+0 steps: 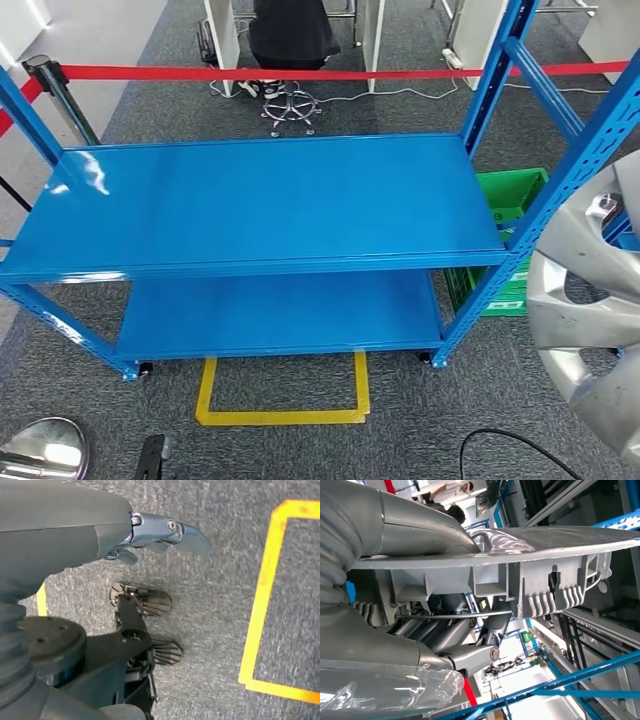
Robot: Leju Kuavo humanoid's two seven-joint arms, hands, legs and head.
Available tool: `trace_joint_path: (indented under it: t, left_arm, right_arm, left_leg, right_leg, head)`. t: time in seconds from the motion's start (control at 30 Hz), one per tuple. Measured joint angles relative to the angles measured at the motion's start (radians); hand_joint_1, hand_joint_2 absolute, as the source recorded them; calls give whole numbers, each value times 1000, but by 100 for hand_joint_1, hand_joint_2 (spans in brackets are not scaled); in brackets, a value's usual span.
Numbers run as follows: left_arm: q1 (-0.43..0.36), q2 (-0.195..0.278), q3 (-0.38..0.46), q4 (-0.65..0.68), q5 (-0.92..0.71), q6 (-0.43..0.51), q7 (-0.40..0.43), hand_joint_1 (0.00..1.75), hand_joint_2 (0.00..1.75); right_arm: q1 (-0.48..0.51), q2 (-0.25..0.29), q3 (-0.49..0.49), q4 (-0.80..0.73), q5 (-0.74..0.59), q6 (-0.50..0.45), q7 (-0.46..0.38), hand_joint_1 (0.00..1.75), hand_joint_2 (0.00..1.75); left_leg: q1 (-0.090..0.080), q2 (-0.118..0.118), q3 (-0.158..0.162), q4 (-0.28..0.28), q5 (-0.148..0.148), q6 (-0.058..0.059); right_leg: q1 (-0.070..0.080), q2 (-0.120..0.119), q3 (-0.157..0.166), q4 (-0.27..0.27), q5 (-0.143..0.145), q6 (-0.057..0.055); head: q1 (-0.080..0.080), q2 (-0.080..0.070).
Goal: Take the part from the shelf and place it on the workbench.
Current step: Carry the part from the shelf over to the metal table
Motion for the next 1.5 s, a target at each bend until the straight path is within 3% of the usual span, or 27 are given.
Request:
trace_joint_path:
  t: [0.1,0.13,0.17,0.2,0.27,0.33,0.4,0.47,0.5,0.6,0.63,0.67,0.7,0.77,0.83,0.87,0.9,0.97,1.03,1.1,1.13,1.17,1.23,1.3,1.37,1.43,1.5]
  left_arm:
    - [2,-2,0,0,9,0,7,0,175]
    - [2,-4,0,0,9,2,14,0,175]
    - [3,-7,0,0,9,4,19,0,175]
    - [4,-9,0,0,9,6,23,0,175]
    - [5,-13,0,0,9,6,26,0,175]
    - [5,-15,0,0,8,8,28,0,175]
    - [6,-16,0,1,7,11,37,0,175]
    - [10,-16,0,2,7,16,44,0,175]
    - [13,-16,0,3,7,17,45,0,175]
    - [15,-16,0,4,7,17,36,0,175]
    - [14,-16,0,4,5,17,30,0,175]
    - [13,-16,0,4,2,17,24,0,175]
    - [13,-16,-2,4,-4,17,19,0,175]
    - [9,-14,-7,4,-15,17,12,0,175]
    - [4,-9,-11,4,-15,14,9,0,175]
    - [1,-6,-12,4,-13,11,9,0,175]
    - [-1,-3,-13,4,-11,10,11,0,175]
    - [1,2,-14,4,-7,9,16,0,175]
    - [6,6,-14,5,-5,10,20,0,175]
    - [7,10,-14,5,-4,11,20,0,175]
    - [6,11,-14,5,-4,12,20,0,175]
    - [6,11,-14,5,-4,11,20,0,175]
    - [7,11,-14,5,-4,11,20,0,175]
    - [7,10,-14,5,-3,11,19,0,175]
    - [6,10,-14,5,1,17,5,0,175]
    - [6,10,-14,5,12,21,-28,0,175]
    - [9,9,-13,5,17,26,-53,0,175]
  right_arm:
    - [-13,1,-1,12,0,1,22,175,175]
    - [-17,1,-1,15,3,-2,25,175,175]
    - [-19,1,0,18,6,-5,25,175,175]
    - [-20,1,0,20,8,-7,25,175,175]
    - [-25,1,0,22,8,-10,24,175,175]
    - [-31,1,2,24,10,-12,24,175,175]
    - [-31,1,3,26,16,-17,21,175,175]
    - [-29,2,5,26,25,-21,17,175,175]
    - [-27,2,8,25,28,-20,14,175,175]
    - [-20,2,22,21,35,-10,5,175,175]
    - [-19,2,27,20,37,-6,4,175,175]
    - [-19,2,32,20,38,-2,5,175,175]
    - [-20,2,37,20,40,0,6,175,175]
    - [-21,2,48,21,45,0,8,175,175]
    - [-25,2,58,21,58,0,5,175,175]
    - [-28,2,63,21,68,1,0,175,175]
    - [-32,2,68,22,80,3,-6,175,175]
    - [-35,2,75,23,95,6,-16,175,175]
    - [-35,2,81,26,105,8,-18,175,175]
    - [-38,2,85,29,113,8,-19,175,175]
    - [-39,2,88,30,116,8,-19,175,175]
    - [-41,2,90,32,117,8,-19,175,175]
    - [-44,2,92,34,118,9,-19,175,175]
    - [-49,2,94,35,117,12,-18,175,175]
    - [-53,2,96,36,113,25,-20,175,175]
    - [-52,2,97,37,106,43,-29,175,175]
    - [-47,2,96,37,97,53,-41,175,175]
  left_leg:
    - [2,2,-37,-1,35,10]
    - [2,3,-53,-1,48,9]
    - [2,3,-70,0,60,8]
    - [3,3,-87,2,73,6]
    - [6,2,-119,10,94,-3]
    - [4,0,-139,20,113,-14]
    - [3,-1,-144,23,131,-25]
    - [6,-2,-149,25,131,-36]
    - [8,-2,-157,41,103,-42]
    - [10,-2,-197,197,-54,-54]
    - [10,-2,-207,259,-83,-55]
    - [9,-2,-206,301,-87,-55]
    - [9,-2,-190,312,-71,-53]
    - [9,-2,-110,236,-24,-45]
    - [6,-2,1,92,-24,-34]
    - [4,-3,35,38,-35,-28]
    - [1,-3,49,4,-43,-22]
    - [-1,-3,36,-10,-33,-9]
    - [1,0,19,-12,-12,6]
    - [0,1,-4,-12,10,15]
    - [-2,1,-18,-12,23,16]
    - [-3,1,-33,-11,35,17]
    - [-4,1,-67,-8,60,14]
    - [-5,1,-98,1,81,7]
    - [-7,1,-117,10,97,-3]
    - [-5,2,-123,11,111,-14]
    - [-1,2,-129,19,101,-28]
  right_leg:
    - [-2,0,-41,164,-142,11]
    - [-2,0,-46,219,-164,14]
    - [-2,0,-40,248,-162,16]
    - [-2,0,-17,246,-139,18]
    - [-5,0,75,145,-96,23]
    - [-4,2,173,4,-110,19]
    - [1,4,202,-50,-129,3]
    - [2,2,183,-42,-114,-17]
    - [1,1,172,-42,-103,-27]
    - [1,-1,130,-41,-63,-42]
    - [1,0,114,-40,-49,-43]
    - [2,0,97,-39,-36,-42]
    - [3,0,79,-38,-23,-41]
    - [4,0,48,-36,0,-35]
    - [7,-1,27,-33,20,-26]
    - [7,-2,19,-33,31,-22]
    - [7,-3,11,-35,44,-16]
    - [3,-4,-2,-37,58,-4]
    - [0,-4,-21,2,6,6]
    - [-1,-4,-49,116,-99,12]
    - [-1,-4,-59,180,-136,14]
    - [-1,-4,-58,226,-149,15]
    - [0,-4,-13,226,-110,14]
    - [0,-5,94,108,-78,12]
    - [3,-4,182,-21,-101,5]
    - [7,-3,195,-63,-116,-9]
    - [7,-1,181,-61,-101,-26]
  head:
    - [5,0]
    - [4,0]
    - [5,0]
    - [4,0]
    - [5,0]
    - [3,0]
    - [1,0]
    - [0,0]
    - [-2,0]
    - [-10,0]
    - [-11,0]
    - [-11,0]
    - [-11,0]
    - [-11,0]
    - [-11,0]
    - [-11,0]
    - [-10,0]
    - [-10,0]
    - [-8,0]
    - [-5,0]
    - [-4,0]
    - [-3,0]
    - [-3,0]
    - [-3,0]
    - [-5,0]
    - [-4,0]
    - [-4,0]
